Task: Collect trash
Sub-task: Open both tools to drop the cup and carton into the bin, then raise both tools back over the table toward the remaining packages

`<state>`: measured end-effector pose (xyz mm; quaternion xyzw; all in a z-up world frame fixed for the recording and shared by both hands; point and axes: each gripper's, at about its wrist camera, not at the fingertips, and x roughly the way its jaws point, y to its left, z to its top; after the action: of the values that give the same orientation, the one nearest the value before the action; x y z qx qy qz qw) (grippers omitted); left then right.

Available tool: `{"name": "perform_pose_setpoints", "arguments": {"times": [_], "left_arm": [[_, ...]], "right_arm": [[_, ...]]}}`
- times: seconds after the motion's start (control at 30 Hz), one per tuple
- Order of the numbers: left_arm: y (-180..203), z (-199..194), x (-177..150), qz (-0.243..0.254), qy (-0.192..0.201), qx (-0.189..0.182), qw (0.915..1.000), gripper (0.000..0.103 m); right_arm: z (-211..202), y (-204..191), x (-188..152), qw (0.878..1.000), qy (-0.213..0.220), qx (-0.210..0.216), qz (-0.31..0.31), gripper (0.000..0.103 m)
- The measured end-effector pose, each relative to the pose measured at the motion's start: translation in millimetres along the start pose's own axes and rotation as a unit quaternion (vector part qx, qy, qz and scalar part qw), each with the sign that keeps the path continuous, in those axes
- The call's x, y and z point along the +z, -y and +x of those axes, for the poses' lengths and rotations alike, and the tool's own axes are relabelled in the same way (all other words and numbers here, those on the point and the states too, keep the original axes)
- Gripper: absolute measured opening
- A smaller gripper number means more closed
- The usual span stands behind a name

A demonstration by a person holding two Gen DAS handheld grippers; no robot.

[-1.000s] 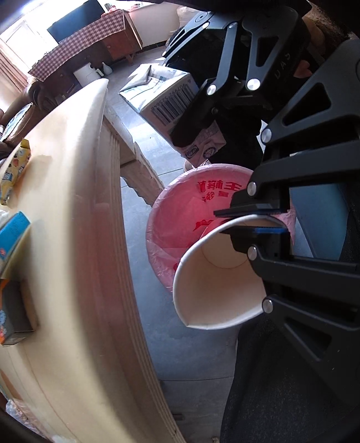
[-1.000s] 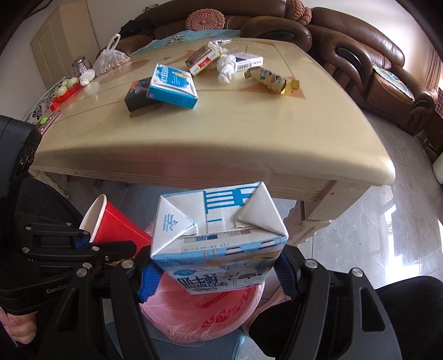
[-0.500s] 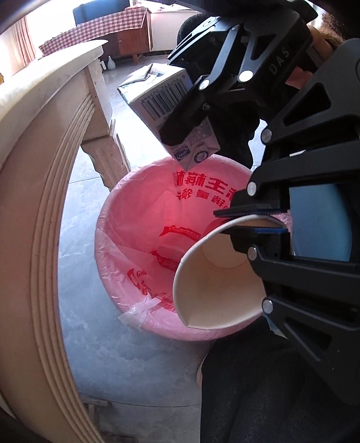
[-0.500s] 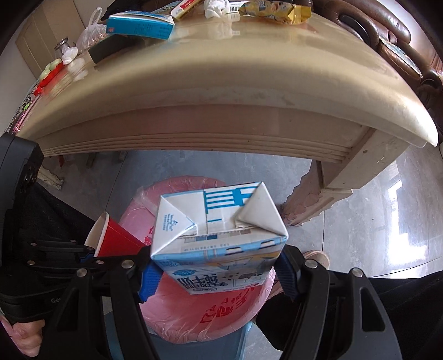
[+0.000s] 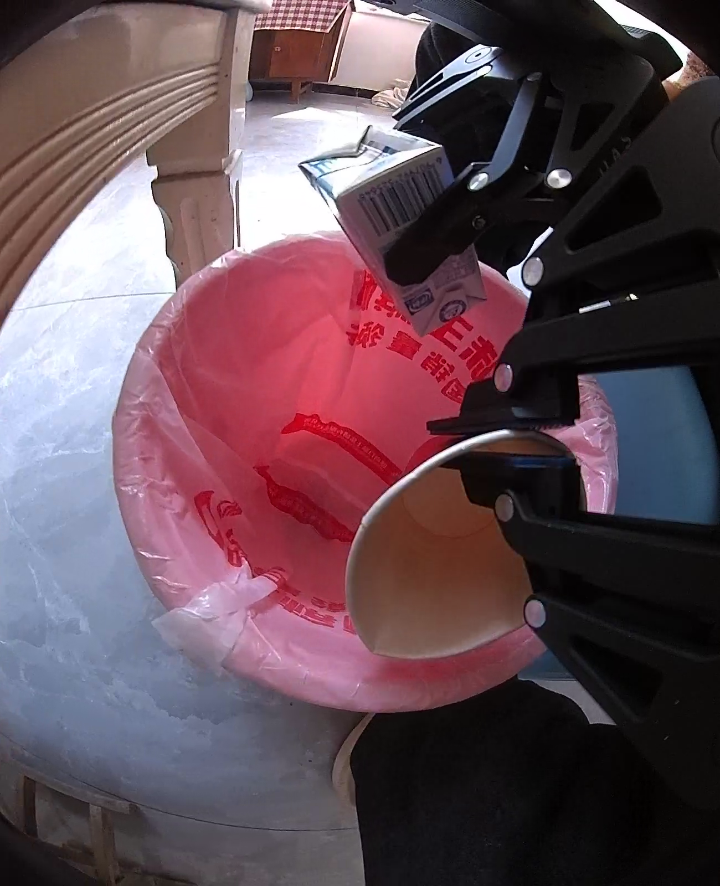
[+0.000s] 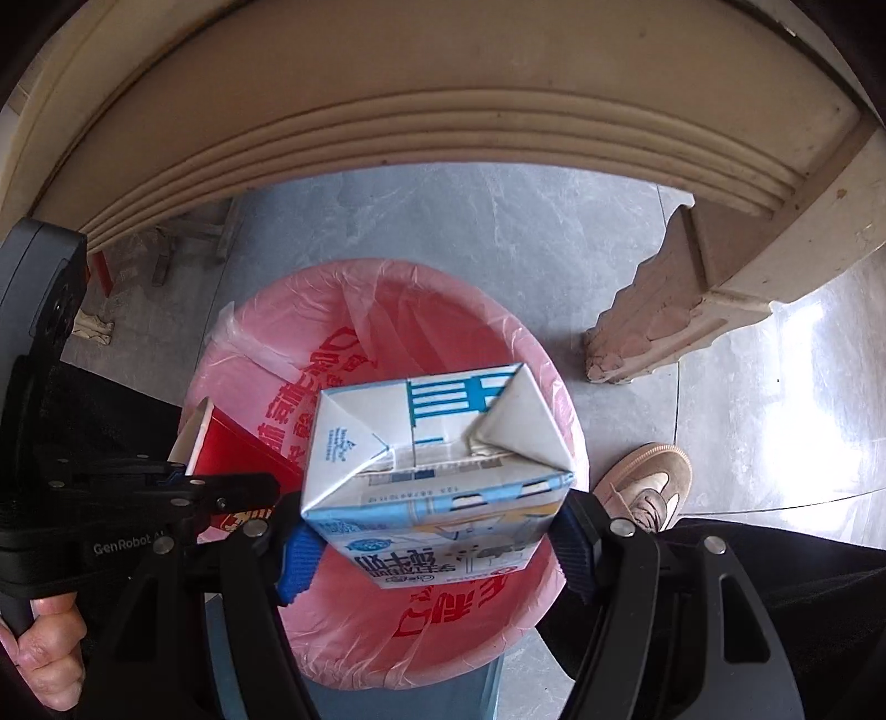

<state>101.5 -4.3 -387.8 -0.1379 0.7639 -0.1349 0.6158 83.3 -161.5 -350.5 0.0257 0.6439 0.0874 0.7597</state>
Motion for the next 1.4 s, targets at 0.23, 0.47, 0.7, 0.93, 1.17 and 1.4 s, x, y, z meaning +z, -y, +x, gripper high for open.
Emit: {"name": "perform_pose_setpoints", "arguments": {"times": [0.23, 0.47, 0.7, 0.93, 1.17, 1.4], "left_arm": [[-5, 6, 6, -0.013, -0.003, 0.011, 0.9998, 0.007], [-5, 2, 8, -0.013, 0.005, 0.029, 0.9995, 0.015], [-5, 1, 9, -0.009, 0.005, 0.040, 0.9992, 0.045], [-7, -1, 9, -0.011, 0.008, 0.043, 0.9990, 0.048], [-6, -6, 6, -0.007, 0.017, 0.045, 0.9988, 0.049], [-5, -18, 1, -0.004, 0.041, 0.051, 0.9978, 0.053]], "right_arm": [[16, -6, 3, 1.000, -0.026, 0.003, -0.009, 0.067], [25, -10, 3, 0.999, -0.048, -0.004, -0.020, 0.068], [28, -14, 4, 0.998, -0.049, -0.006, -0.025, 0.068], [25, -14, 4, 0.999, -0.044, -0.008, -0.025, 0.068], [19, -17, 5, 0.999, -0.032, -0.014, -0.033, 0.068], [5, -20, 4, 0.999, -0.012, -0.017, -0.037, 0.068]]}}
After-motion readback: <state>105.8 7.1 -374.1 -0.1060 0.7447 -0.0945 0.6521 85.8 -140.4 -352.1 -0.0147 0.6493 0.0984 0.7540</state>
